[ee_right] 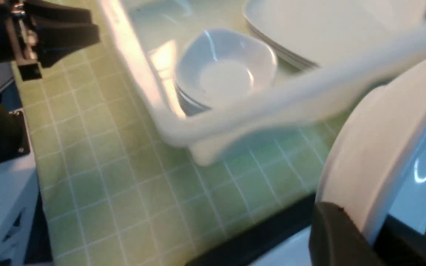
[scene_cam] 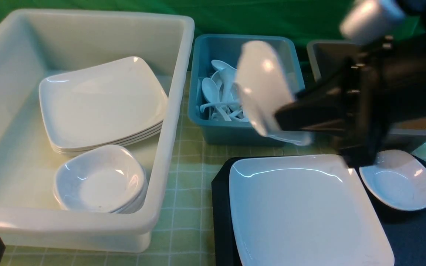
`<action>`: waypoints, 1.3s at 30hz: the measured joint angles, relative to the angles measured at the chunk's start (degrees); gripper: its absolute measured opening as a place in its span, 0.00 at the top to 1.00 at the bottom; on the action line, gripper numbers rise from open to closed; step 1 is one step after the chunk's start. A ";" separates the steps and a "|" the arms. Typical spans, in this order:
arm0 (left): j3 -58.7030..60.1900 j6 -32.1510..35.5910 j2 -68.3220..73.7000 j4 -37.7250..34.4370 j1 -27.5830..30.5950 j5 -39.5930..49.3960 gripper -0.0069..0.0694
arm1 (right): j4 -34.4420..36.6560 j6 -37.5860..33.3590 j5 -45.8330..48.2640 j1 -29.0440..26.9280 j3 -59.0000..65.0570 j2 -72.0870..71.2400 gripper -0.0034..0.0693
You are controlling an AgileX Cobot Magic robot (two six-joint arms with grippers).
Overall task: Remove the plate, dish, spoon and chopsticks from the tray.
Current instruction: Use the right arm to put the small plate into the large storage box on the left
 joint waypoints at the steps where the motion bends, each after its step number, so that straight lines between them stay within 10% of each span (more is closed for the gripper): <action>1: 0.00 0.00 0.00 0.00 0.00 0.00 0.61 | -1.99 -3.20 -1.78 4.64 -3.67 4.68 0.92; 11: 0.00 0.00 0.00 0.00 0.00 0.00 0.61 | -26.10 -9.47 -6.18 22.93 -27.74 32.59 0.91; 24: 0.00 0.00 0.00 0.00 0.00 0.00 0.61 | -35.28 -10.61 -9.52 24.98 -30.33 44.43 0.85; 34: 0.00 0.00 0.00 0.00 0.00 0.00 0.61 | -35.68 -10.63 -9.33 25.85 -31.26 44.35 0.50; 39: 0.00 0.00 0.00 0.00 0.00 0.00 0.61 | -36.18 -10.57 -7.35 27.00 -32.68 40.50 0.49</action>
